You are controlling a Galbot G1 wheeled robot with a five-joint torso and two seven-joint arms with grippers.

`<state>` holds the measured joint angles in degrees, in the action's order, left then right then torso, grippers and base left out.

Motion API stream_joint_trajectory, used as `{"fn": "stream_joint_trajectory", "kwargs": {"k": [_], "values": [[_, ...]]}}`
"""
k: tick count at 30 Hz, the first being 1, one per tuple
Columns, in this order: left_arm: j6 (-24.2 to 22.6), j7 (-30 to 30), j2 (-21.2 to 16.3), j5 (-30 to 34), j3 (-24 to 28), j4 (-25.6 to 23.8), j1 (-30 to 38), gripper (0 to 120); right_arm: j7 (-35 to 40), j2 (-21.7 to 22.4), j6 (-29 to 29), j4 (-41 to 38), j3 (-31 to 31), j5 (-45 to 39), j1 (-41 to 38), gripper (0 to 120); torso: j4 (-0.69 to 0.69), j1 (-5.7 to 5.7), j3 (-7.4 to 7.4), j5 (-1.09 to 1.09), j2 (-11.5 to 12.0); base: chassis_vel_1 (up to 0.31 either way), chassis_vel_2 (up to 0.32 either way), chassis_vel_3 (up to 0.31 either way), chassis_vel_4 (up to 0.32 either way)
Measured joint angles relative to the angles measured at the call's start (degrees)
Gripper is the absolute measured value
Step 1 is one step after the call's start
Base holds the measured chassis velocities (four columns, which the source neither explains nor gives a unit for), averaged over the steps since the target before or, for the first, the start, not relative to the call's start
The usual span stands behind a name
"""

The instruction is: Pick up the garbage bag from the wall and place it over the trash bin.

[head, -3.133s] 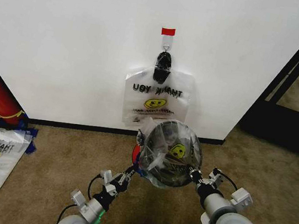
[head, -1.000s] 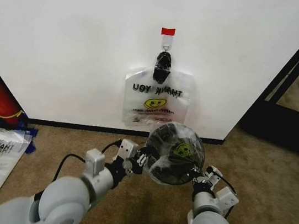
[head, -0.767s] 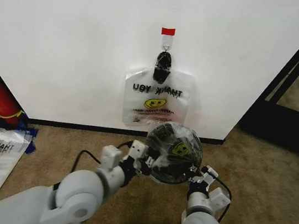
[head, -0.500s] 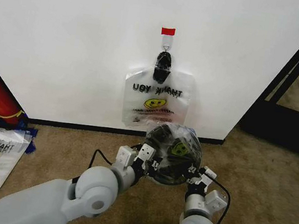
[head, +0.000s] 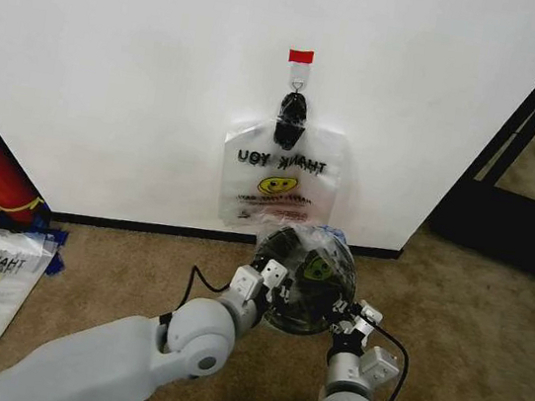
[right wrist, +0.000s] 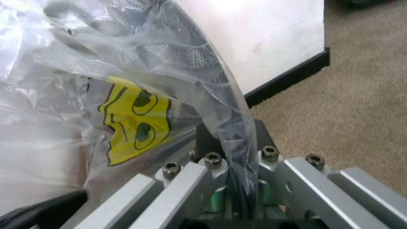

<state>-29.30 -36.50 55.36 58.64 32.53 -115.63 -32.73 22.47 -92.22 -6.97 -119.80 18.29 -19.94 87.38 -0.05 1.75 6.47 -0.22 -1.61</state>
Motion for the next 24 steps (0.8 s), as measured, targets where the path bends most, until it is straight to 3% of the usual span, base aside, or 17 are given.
{"fn": "stream_joint_trajectory", "kwargs": {"k": [24], "values": [[-0.39,-1.65,8.78,2.04,3.01,8.44,3.03,0,-0.34,0.08,0.16,-0.76,-0.96,0.23,0.44,0,0.0,0.0,0.0,0.0,0.0,0.0,0.0,0.0,0.0]]}}
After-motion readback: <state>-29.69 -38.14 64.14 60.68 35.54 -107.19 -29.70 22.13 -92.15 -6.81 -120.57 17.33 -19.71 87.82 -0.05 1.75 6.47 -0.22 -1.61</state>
